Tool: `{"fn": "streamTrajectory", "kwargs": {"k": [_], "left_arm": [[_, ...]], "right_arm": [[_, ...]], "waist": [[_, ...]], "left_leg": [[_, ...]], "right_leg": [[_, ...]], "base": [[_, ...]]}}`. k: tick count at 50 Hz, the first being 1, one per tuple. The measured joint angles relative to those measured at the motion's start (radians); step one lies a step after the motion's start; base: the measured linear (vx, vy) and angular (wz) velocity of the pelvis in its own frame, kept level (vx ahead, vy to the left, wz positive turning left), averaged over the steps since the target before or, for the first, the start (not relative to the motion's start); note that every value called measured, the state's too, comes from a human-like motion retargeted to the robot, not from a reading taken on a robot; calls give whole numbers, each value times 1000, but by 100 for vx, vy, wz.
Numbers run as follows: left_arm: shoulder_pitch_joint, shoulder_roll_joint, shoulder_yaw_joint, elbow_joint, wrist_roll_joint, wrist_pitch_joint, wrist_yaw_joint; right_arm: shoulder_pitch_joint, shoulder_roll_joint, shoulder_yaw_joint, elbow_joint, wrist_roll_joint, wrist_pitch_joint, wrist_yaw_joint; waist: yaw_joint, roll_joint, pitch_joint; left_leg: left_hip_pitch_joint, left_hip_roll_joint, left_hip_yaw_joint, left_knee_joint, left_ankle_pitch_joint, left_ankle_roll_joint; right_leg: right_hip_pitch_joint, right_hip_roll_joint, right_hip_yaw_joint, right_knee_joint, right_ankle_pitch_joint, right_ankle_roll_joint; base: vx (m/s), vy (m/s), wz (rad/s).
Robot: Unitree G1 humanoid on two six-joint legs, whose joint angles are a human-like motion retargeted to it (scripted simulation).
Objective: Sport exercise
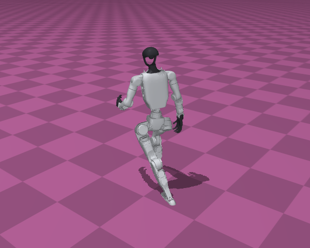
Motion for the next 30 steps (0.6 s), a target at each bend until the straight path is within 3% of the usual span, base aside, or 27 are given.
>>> {"fn": "streamTrajectory", "kwargs": {"k": [4, 5, 8, 10, 12, 13, 15, 17, 20, 24, 30], "left_arm": [[75, -46, -45, 105, -12, 29, -55], [94, -68, -58, 175, -22, 39, -78], [187, -136, -71, 416, -17, 105, -103], [234, -190, -71, 614, -2, 150, -136], [282, -217, -59, 740, 10, 191, -177], [306, -216, -50, 773, 10, 207, -193], [350, -197, -25, 798, -2, 227, -207], [385, -168, 4, 781, -27, 230, -193], [422, -142, 62, 738, -73, 220, -145], [429, -154, 129, 691, -115, 192, -48], [344, -211, 199, 633, -108, 155, 117]], "right_arm": [[-3, 11, -2, -5, -7, 6, 1], [-6, 6, -7, -3, -6, 7, -2], [-19, -2, -21, -19, 37, -9, -30], [-31, -25, -30, -51, 92, -26, -49], [-55, -63, -44, -102, 155, -42, -77], [-73, -83, -55, -130, 183, -50, -99], [-116, -119, -77, -189, 242, -67, -157], [-165, -151, -98, -256, 300, -85, -218], [-235, -193, -123, -357, 369, -111, -293], [-334, -233, -140, -452, 383, -147, -385], [-476, -231, -130, -528, 268, -184, -505]], "waist": [[27, 40, 12], [20, 74, 27], [22, 136, 45], [3, 228, 31], [16, 283, 0], [30, 291, -7], [67, 291, -12], [109, 279, -5], [172, 264, 11], [221, 252, 36], [188, 274, 31]], "left_leg": [[72, 37, -79, 152, -17, -42], [88, 69, -107, 265, -55, -55], [25, 115, -122, 687, -8, -150], [-119, 200, -121, 1055, 135, -263], [-277, 277, -85, 1292, 318, -334], [-353, 321, -51, 1384, 361, -333], [-504, 445, 28, 1537, 316, -271], [-645, 575, 114, 1623, 172, -177], [-826, 720, 239, 1629, -1, -94], [-996, 843, 427, 1440, -121, -80], [-1151, 1018, 791, 1049, -171, -108]], "right_leg": [[25, 90, 40, 18, 43, -8], [80, 102, 12, 42, 62, -20], [162, 144, -50, 199, 93, -97], [206, 180, -149, 233, 76, -172], [240, 190, -206, 223, 31, -234], [268, 184, -222, 209, 8, -255], [338, 172, -247, 161, -29, -281], [418, 162, -265, 90, -44, -286], [538, 163, -279, -12, -63, -287], [684, 170, -309, -112, -95, -277], [824, 248, -451, -247, -114, -275]], "base": [[94, 2, 119], [101, -1, 148], [88, -6, 137], [76, -6, 169], [77, -4, 130], [79, -7, 112], [78, -13, 104], [75, -13, 93], [71, -6, 74], [61, 5, 69], [44, 17, 85]]}}
